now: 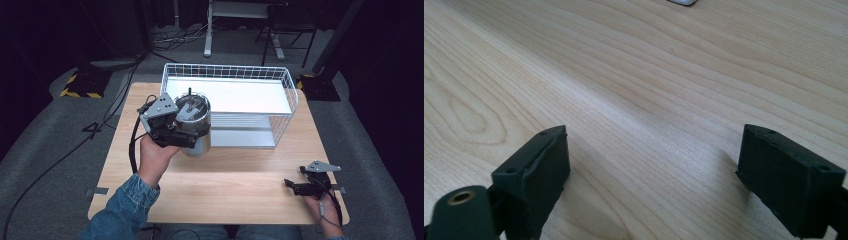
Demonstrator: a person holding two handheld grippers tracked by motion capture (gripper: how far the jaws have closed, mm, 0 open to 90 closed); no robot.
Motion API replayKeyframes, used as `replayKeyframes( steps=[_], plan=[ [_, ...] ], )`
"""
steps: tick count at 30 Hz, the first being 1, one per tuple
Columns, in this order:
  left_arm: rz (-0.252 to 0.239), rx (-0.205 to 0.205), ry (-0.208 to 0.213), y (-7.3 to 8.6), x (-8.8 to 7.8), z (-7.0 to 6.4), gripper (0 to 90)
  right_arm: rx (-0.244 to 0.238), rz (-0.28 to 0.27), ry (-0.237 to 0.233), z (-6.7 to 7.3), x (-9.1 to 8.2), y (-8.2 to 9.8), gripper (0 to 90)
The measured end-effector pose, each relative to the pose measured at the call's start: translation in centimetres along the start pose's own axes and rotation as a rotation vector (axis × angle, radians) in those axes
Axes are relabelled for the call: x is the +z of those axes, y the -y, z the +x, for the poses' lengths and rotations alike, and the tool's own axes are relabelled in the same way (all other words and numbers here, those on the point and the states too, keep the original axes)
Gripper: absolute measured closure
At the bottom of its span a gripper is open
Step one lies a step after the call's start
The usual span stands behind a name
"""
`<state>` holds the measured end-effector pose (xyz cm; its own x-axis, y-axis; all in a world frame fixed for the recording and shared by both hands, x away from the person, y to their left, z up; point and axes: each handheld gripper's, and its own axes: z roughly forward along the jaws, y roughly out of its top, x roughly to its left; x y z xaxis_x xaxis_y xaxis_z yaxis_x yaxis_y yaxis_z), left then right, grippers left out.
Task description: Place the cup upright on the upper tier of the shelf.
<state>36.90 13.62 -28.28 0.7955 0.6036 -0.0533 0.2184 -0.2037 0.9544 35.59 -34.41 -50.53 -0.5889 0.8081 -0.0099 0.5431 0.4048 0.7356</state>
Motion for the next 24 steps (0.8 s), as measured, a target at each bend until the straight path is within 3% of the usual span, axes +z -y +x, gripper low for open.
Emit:
replayKeyframes(
  steps=[10, 24],
  plan=[
    [-0.006, -0.017, 0.014, -1.7, 1.1, 0.8, 3.5, 0.001, -0.003, -0.005, 0.0, 0.0, 0.0, 14.2],
    [-0.025, -0.010, -0.001, -4.7, 3.1, 2.1, 3.5, 0.000, -0.003, -0.004, 0.0, 0.0, 0.0, 14.5]
  ],
)
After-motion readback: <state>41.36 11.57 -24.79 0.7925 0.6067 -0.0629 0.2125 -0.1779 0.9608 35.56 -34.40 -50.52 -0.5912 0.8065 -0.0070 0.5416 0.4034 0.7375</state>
